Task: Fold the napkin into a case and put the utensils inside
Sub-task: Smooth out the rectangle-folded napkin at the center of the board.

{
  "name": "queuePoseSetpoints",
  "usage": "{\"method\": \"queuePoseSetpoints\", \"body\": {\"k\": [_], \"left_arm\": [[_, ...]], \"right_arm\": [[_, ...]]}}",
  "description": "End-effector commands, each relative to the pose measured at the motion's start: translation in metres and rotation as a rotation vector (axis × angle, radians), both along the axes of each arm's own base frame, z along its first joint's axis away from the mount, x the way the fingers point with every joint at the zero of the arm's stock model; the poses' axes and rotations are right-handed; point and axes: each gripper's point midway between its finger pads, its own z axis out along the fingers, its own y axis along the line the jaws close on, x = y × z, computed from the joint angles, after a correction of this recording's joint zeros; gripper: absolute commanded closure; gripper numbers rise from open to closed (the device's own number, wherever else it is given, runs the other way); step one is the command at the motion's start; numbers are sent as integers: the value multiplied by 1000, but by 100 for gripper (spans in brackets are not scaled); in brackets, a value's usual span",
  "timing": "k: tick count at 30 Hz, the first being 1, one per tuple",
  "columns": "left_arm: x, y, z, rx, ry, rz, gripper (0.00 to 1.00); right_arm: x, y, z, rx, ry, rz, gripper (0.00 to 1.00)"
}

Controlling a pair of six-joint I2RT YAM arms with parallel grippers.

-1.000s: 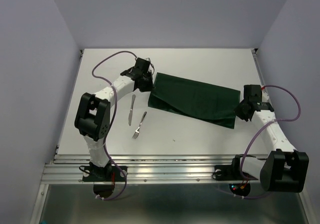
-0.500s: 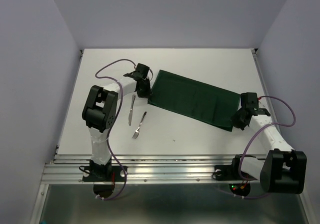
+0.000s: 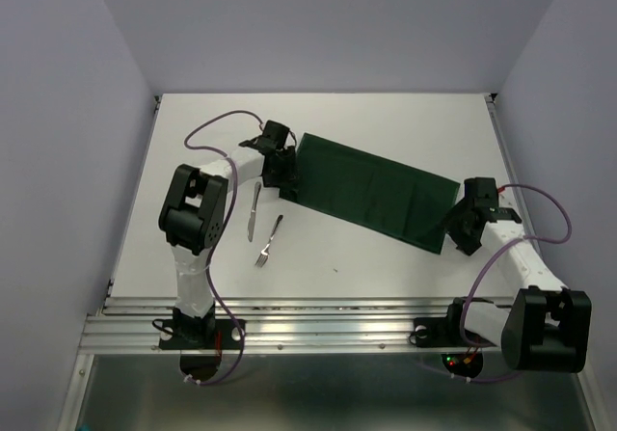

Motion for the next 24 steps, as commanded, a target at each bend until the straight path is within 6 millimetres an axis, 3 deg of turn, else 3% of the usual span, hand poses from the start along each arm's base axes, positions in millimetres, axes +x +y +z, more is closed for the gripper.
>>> {"method": "queuePoseSetpoints", "body": {"k": [1, 5, 8, 12, 16, 18, 20, 24], "left_arm": [[9, 3, 38, 19, -75, 0, 29], [12, 3, 59, 67, -126, 9, 25], [12, -10, 73, 75, -155, -13, 25], [14, -26, 80, 62, -175, -36, 29], [16, -38, 68, 54, -161, -65, 52], [17, -40, 58, 61, -148, -73, 59], [17, -40, 49, 71, -136, -75, 67], [13, -36, 28, 96, -95, -76, 71]], "right_arm": [[19, -13, 30, -81, -75, -6, 31], [34, -19, 50, -117, -123, 9, 30], [46, -10, 54, -81, -148, 62, 34], [57, 24, 40, 79, -166, 168, 55], [60, 47, 29, 150, -165, 236, 74], [59, 52, 23, 158, -153, 252, 78], [57, 57, 17, 173, -138, 267, 80], [52, 59, -3, 189, -82, 268, 81]]}}
